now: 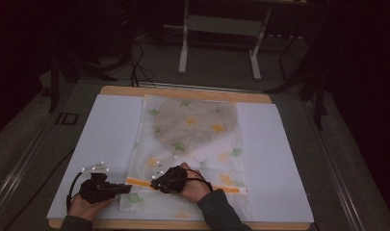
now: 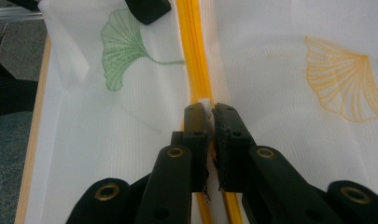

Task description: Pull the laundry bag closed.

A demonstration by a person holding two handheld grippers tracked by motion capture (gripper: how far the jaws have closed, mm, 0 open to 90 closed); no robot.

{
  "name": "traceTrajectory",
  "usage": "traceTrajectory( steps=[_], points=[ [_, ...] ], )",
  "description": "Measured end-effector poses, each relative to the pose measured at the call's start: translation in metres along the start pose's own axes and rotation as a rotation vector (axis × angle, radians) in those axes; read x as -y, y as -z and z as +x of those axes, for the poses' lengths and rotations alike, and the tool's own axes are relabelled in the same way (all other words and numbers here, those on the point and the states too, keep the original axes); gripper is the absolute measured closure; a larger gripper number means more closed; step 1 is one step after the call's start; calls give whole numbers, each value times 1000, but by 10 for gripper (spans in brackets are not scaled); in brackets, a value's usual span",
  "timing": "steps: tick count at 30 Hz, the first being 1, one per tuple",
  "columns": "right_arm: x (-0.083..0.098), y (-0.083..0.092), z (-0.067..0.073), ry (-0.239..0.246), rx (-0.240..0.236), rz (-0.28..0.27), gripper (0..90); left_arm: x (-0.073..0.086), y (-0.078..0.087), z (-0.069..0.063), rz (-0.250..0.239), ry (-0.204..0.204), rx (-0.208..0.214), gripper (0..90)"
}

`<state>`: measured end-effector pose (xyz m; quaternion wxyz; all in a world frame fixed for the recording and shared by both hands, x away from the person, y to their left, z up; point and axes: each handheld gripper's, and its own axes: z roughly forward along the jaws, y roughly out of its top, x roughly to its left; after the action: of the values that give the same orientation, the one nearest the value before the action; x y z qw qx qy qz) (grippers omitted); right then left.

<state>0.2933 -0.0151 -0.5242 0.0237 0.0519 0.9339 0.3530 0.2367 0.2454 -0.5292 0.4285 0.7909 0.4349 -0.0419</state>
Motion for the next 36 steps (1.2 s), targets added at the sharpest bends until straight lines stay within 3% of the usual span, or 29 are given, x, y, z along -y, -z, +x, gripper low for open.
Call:
traceTrajectory(
  steps=[17, 27, 36],
  points=[
    [8, 8, -3, -9, 9, 15, 842, 0, 1, 0, -3, 2, -2, 886],
    [-1, 16, -7, 8, 14, 42, 842, 0, 2, 0, -9, 1, 1, 886],
    [3, 19, -9, -4, 9, 62, 842, 0, 2, 1, -9, 2, -1, 886]
  ],
)
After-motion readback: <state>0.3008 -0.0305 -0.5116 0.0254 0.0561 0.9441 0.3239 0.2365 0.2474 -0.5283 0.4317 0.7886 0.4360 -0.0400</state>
